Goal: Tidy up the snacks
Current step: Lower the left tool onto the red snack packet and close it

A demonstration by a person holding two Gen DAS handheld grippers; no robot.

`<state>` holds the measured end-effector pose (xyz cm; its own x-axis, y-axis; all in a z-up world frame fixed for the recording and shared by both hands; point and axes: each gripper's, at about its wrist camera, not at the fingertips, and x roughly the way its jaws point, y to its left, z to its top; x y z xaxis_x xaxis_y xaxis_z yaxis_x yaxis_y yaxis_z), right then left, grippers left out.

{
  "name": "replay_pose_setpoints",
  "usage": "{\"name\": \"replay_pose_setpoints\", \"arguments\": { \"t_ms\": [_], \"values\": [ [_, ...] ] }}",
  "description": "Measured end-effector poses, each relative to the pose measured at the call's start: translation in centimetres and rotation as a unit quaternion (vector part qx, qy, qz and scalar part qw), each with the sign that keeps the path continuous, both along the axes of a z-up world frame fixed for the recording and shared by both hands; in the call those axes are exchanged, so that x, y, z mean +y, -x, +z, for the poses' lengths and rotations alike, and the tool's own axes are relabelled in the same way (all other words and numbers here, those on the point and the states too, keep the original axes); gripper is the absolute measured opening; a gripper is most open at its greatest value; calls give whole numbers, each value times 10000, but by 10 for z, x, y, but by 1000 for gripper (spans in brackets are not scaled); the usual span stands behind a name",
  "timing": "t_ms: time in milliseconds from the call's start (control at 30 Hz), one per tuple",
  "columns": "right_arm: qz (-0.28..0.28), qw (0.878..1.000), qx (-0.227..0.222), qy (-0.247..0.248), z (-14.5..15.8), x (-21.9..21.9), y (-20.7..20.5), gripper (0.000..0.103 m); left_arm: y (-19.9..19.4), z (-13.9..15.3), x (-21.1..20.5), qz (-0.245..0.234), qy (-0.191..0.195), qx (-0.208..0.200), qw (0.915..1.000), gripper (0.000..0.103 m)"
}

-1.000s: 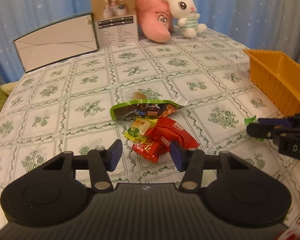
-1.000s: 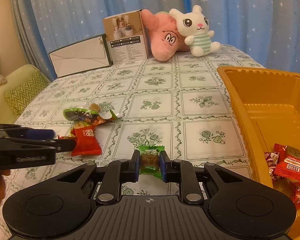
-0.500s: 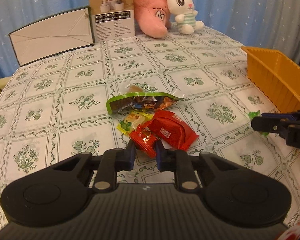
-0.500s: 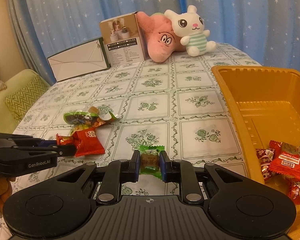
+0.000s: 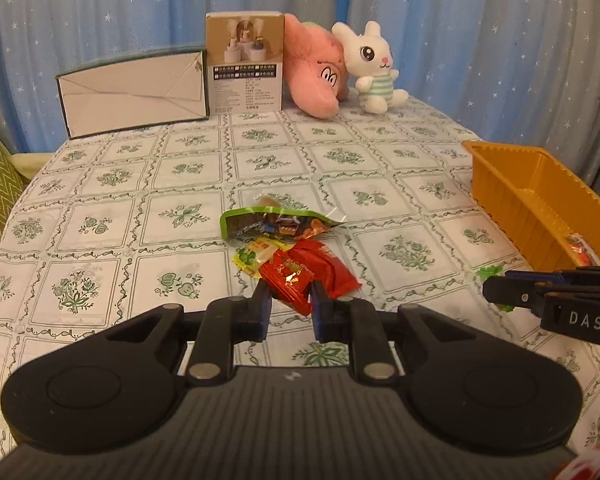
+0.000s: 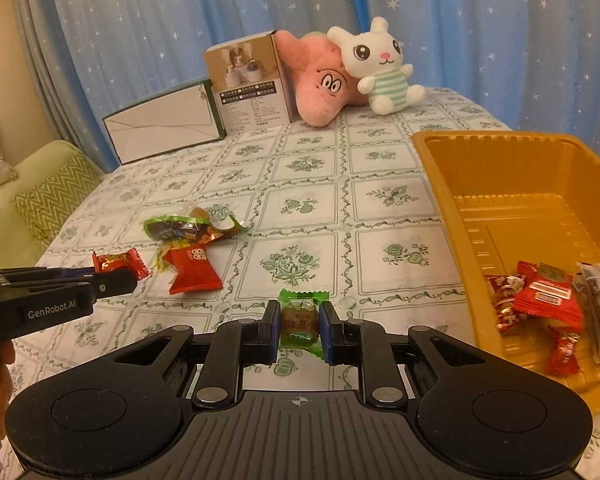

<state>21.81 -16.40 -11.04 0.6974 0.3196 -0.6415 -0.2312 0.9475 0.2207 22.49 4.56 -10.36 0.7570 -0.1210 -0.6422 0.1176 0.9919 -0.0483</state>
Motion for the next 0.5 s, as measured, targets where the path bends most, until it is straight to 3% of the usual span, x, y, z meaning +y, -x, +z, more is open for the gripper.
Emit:
{"name": "replay_pose_setpoints", "arguments": {
  "t_ms": [500],
  "values": [
    [-287,9991,-289,-80,43,-40,49,20,59,34,-45,100,187,-188,9996,18]
  ]
}}
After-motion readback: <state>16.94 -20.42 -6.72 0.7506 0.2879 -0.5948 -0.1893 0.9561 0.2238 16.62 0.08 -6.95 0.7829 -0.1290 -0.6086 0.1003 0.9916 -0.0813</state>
